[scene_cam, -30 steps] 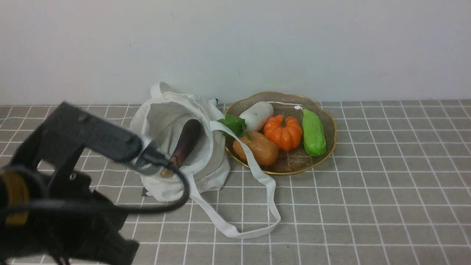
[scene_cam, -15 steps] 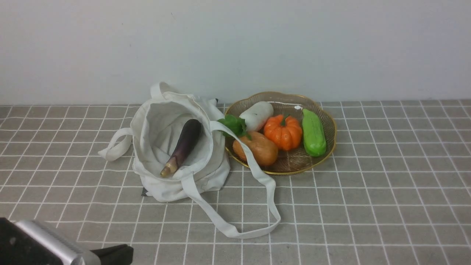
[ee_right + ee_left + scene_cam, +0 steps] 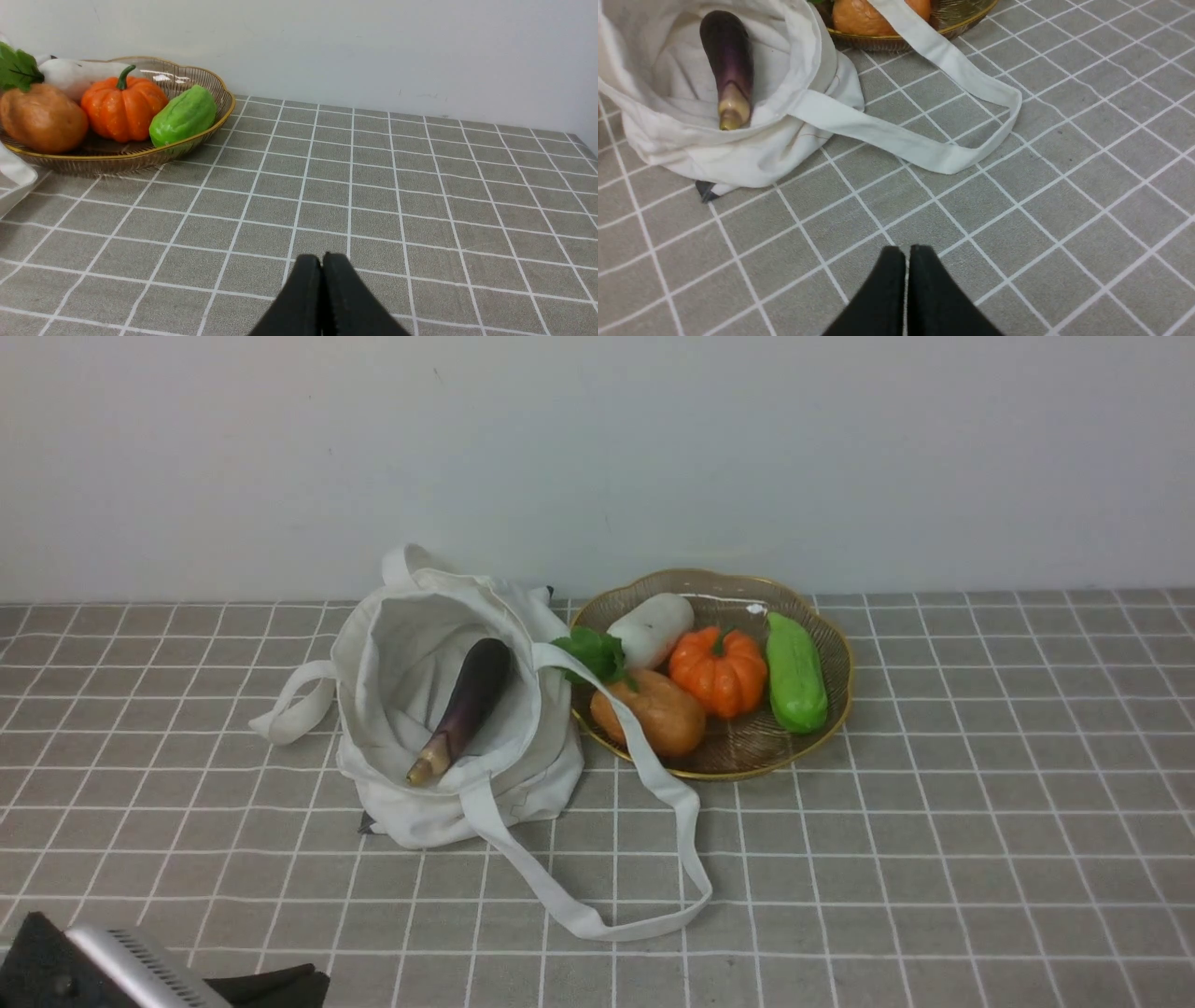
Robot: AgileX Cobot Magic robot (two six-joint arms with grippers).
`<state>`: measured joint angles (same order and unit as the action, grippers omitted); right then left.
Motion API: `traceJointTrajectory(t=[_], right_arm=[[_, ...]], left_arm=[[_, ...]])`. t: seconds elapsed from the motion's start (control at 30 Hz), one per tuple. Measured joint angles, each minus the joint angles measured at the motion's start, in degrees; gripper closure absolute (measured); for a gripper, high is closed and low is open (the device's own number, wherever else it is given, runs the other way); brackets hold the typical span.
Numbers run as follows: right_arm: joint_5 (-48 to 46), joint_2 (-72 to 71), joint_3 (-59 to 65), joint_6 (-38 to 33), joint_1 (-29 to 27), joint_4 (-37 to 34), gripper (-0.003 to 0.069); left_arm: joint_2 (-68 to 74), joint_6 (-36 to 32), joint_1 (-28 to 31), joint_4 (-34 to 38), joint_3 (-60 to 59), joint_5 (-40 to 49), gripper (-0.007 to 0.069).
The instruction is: Take vegetables from bag on grey coffee tablecloth place on plate.
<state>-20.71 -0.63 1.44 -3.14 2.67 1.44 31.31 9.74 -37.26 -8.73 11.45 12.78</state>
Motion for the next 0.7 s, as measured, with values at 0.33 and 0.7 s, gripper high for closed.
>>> traceJointTrajectory(t=[0.33, 0.7], right_arm=[[0.0, 0.0, 0.0, 0.0, 0.0, 0.0, 0.0673], [0.0, 0.0, 0.0, 0.0, 0.0, 0.0, 0.0673]], left_arm=[[-17.1, -1.0, 13.9, -0.1, -6.5, 2.2, 0.0629], [-31.9, -4.7, 34.8, 4.3, -13.1, 3.6, 0.0629]])
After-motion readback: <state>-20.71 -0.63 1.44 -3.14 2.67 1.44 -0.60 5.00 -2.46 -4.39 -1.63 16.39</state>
